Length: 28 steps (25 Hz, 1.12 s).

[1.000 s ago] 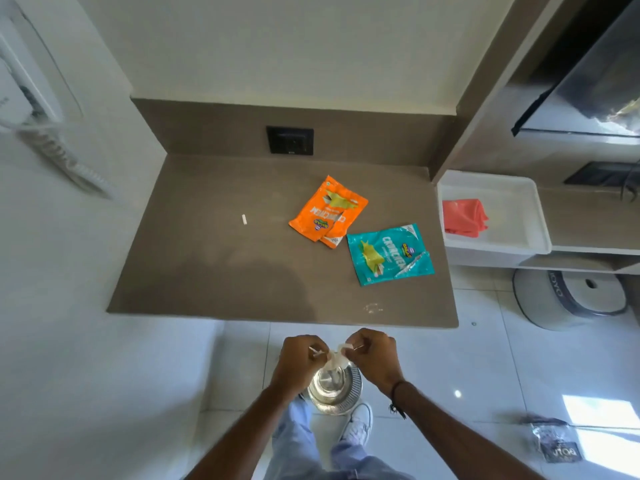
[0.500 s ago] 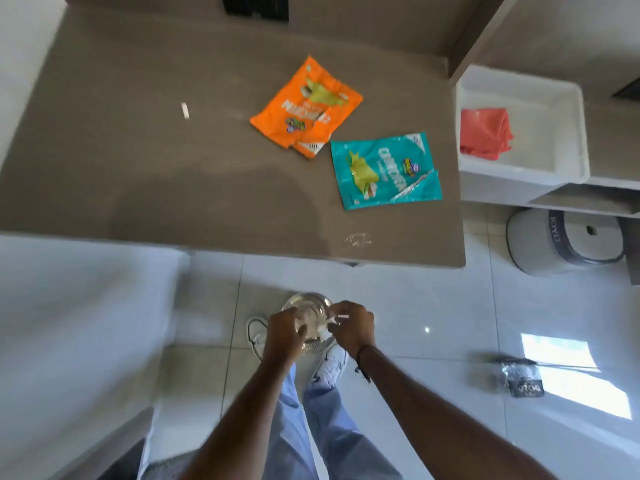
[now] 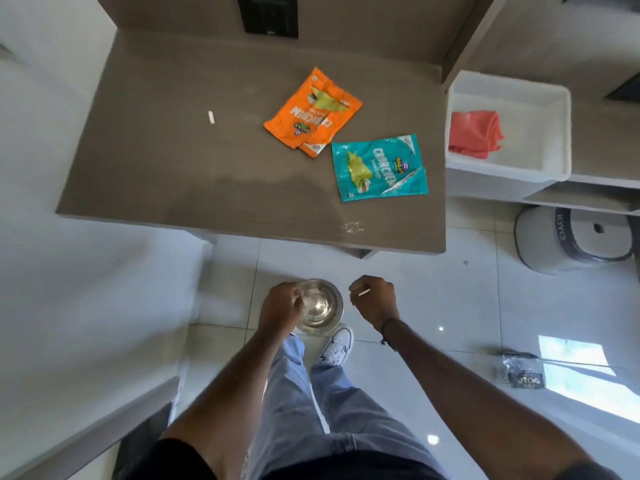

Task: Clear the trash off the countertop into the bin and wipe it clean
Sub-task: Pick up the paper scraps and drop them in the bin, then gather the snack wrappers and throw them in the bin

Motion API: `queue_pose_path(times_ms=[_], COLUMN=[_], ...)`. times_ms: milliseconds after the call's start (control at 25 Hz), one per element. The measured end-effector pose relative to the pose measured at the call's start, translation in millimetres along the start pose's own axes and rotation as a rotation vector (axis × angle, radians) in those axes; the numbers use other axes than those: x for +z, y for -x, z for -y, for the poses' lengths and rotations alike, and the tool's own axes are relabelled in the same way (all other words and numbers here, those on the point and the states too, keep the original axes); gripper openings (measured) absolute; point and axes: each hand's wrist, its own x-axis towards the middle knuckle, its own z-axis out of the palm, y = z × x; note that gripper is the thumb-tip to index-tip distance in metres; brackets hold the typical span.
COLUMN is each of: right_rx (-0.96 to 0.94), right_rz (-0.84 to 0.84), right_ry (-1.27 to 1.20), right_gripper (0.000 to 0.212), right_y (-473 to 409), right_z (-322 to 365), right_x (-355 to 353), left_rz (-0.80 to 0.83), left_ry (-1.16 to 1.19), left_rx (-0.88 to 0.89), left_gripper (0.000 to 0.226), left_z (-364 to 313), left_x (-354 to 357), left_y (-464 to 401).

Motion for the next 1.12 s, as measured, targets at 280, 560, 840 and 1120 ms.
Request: queue_pose_path(times_ms=[280, 560, 840, 1120], right_rx=[-0.262, -0.149, 0.275, 0.261], right_rz=[-0.183, -0.492, -0.340, -0.187], right_ry=[-0.033, -0.013, 0.373, 0.193], right_gripper=[0.020, 0.039, 0.099, 0.047], right_y=[-17, -94, -157, -177], right_z=[87, 162, 165, 183], right_x=[-41, -96, -135, -149], left_rz=[-0.167, -0.269, -0.239, -0.071], left_ry=[-0.045, -0.134, -0.387, -0.383], left_rx=[0.174, 0.244, 0.209, 0.209], left_gripper=[0.014, 0.013, 0.040, 0.049], left_z=[-75, -111, -125, -128], left_x=[-96, -167, -194, -208], left_y=[-36, -129, -230, -283])
